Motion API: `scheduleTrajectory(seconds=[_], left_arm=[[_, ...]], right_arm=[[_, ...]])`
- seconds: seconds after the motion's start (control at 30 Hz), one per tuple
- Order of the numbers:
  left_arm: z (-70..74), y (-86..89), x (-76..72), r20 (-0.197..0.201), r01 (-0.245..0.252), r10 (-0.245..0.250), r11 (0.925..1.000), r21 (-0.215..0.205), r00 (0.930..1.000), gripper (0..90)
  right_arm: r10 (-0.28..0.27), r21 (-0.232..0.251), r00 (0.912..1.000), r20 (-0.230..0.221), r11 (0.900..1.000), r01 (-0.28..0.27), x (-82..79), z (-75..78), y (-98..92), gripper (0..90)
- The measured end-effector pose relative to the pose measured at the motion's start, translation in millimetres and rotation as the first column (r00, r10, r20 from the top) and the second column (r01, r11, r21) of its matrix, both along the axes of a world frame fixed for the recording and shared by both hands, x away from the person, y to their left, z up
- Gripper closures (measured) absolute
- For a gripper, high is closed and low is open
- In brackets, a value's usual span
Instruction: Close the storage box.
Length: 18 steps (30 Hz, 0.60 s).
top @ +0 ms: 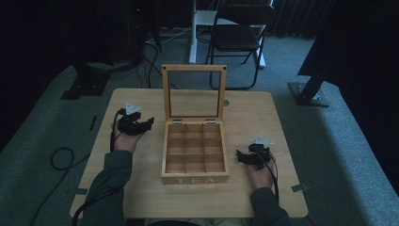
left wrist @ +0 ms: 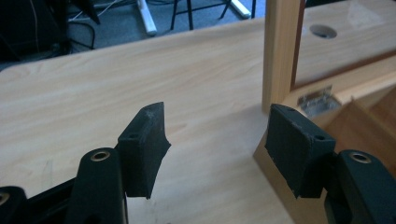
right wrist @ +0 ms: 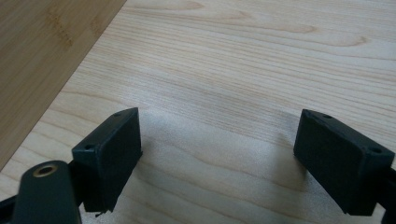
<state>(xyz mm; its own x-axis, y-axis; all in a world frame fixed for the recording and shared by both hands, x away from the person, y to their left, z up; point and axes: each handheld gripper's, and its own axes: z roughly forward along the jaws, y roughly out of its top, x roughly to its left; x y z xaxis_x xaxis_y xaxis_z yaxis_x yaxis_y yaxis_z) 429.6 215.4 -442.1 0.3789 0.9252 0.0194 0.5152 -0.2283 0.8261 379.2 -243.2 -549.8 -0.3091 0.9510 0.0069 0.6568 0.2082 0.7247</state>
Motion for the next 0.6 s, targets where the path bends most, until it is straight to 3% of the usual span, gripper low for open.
scheduleTrajectory(seconds=[0.13,0.27,0.47,0.6], left_arm=[[4.6,-11.1,9.0,0.022,0.022,-0.022,0.9996,0.015,0.9995,38.1],[7.9,-22.5,20.1,0.022,0.046,-0.046,0.9988,-0.014,0.9987,39.6],[11.5,-38.2,35.5,0.024,0.066,-0.065,0.9976,-0.019,0.9976,39.6],[13.6,-47.2,42.5,0.032,0.080,-0.080,0.9968,0.000,0.9962,39.2]], right_arm=[[0.000,0.000,1.0000,0.000,1.000,0.000,0.0,0.0,0.0,14.5],[0.000,0.000,1.0000,0.000,1.000,0.000,-0.1,0.0,0.1,14.6],[-0.001,0.000,1.0000,0.000,1.000,0.001,-0.3,0.0,0.1,14.6],[-0.001,0.000,1.0000,0.000,1.000,0.001,-0.3,0.0,0.1,14.6]])
